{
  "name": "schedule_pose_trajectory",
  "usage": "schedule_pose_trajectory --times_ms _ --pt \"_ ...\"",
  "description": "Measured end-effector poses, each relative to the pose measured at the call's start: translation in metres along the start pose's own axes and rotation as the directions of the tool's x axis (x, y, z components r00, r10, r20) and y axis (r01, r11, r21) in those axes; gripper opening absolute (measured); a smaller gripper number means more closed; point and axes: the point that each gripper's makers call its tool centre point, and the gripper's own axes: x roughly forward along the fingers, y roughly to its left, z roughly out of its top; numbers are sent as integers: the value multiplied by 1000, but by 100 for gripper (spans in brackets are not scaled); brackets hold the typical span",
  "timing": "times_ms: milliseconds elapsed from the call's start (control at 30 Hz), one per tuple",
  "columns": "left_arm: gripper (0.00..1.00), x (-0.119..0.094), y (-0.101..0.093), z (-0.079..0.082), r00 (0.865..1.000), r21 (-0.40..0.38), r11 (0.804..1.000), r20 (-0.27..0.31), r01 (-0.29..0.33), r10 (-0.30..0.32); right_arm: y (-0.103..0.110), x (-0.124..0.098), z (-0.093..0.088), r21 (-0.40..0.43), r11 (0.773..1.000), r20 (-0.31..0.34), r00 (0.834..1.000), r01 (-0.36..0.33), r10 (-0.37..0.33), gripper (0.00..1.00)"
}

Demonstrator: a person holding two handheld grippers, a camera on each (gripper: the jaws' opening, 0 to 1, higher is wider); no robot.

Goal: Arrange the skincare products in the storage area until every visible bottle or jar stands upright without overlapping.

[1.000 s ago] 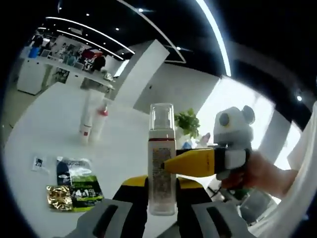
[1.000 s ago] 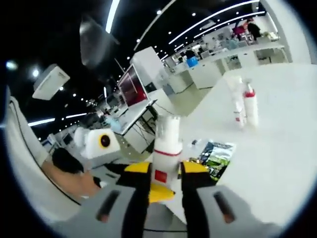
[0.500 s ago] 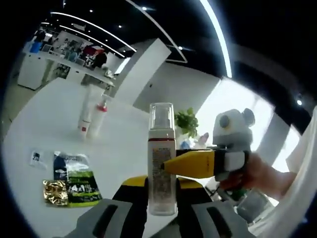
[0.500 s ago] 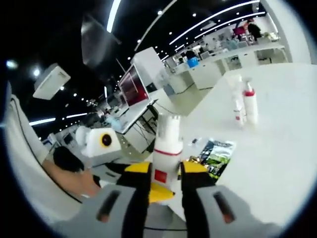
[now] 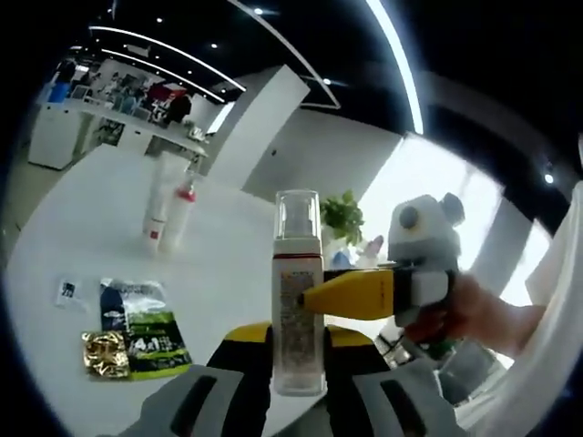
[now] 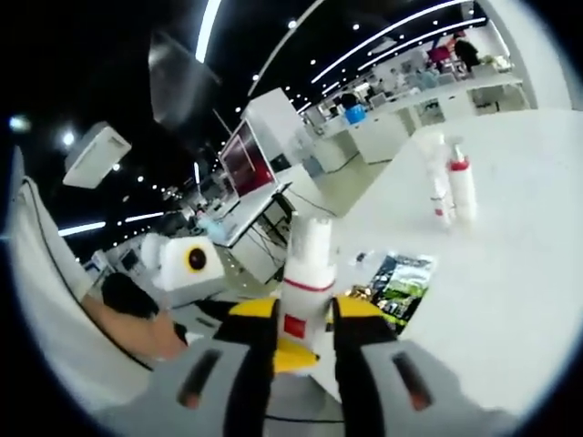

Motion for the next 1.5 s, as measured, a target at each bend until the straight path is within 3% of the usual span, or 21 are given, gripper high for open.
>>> schedule_pose_trajectory --times_ms 133,167,300,400,500,600,700,733,867,967,1000,1033,1067,1133,1167,1200,1233,1267,1367,1433,1500 --pt "22 2 0 1 1000 68 998 -1 -11 11 0 -1 0 -12 1000 0 1000 2 -2 22" --pt "22 2 5 1 999 105 994 1 -40 41 -1 -1 0 -12 1000 -1 1000 8 -8 21" --pt "23 4 8 -1 998 102 994 -28 -49 52 -6 -1 -1 -19 1000 10 1000 21 -21 20" --pt "23 2 11 -1 997 206 977 -36 -56 65 -4 1 -1 -33 999 11 1000 9 -8 20" --pt "22 -1 16 5 995 311 946 -21 -88 100 -3 3 -1 -14 1000 11 1000 4 -3 20" --pt "22 -1 17 2 994 292 952 -36 -88 103 -5 7 -1 2 1000 9 1000 14 -14 21" --pt "23 2 21 2 990 337 934 -35 -119 139 -8 10 0 6 998 16 998 56 -56 21" --pt "23 2 23 2 986 385 912 -26 -142 165 -8 12 0 8 998 20 997 69 -70 21" --pt "23 2 23 2 988 345 928 -19 -138 154 -11 12 0 -8 996 35 995 92 -92 20" --pt "23 -1 29 -2 979 364 916 -51 -167 199 -12 15 -2 -31 993 41 993 113 -112 19" --pt "27 -2 33 -1 975 381 906 -48 -184 219 -12 15 -1 -34 993 42 993 115 -114 19" --pt "34 -7 41 4 964 418 877 -10 -237 265 -14 17 0 -36 992 46 992 120 -119 19" --pt "37 -11 47 7 954 422 863 13 -277 299 -14 18 2 -37 992 49 991 123 -121 19" --pt "39 -20 53 3 947 404 868 -8 -290 320 -16 20 5 -35 991 52 991 126 -124 19" --pt "41 -27 58 5 936 425 848 -4 -316 351 -19 22 8 -36 990 59 989 136 -134 20" --pt "44 -30 60 5 932 432 841 -1 -326 361 -20 22 9 -40 989 63 988 145 -142 20" --pt "44 -42 70 7 909 487 791 14 -370 417 -28 23 12 -78 981 61 983 180 -175 20" --pt "41 -50 77 10 891 513 758 29 -403 454 -30 23 13 -82 979 58 981 188 -183 20" --pt "38 -69 91 11 863 514 732 33 -447 504 -36 24 20 -87 976 73 978 202 -196 20" --pt "38 -83 105 18 833 531 690 55 -492 551 -43 24 26 -109 968 86 972 228 -219 20" --pt "38 -93 117 15 802 605 628 32 -490 596 -48 25 33 -119 963 95 969 240 -230 20"
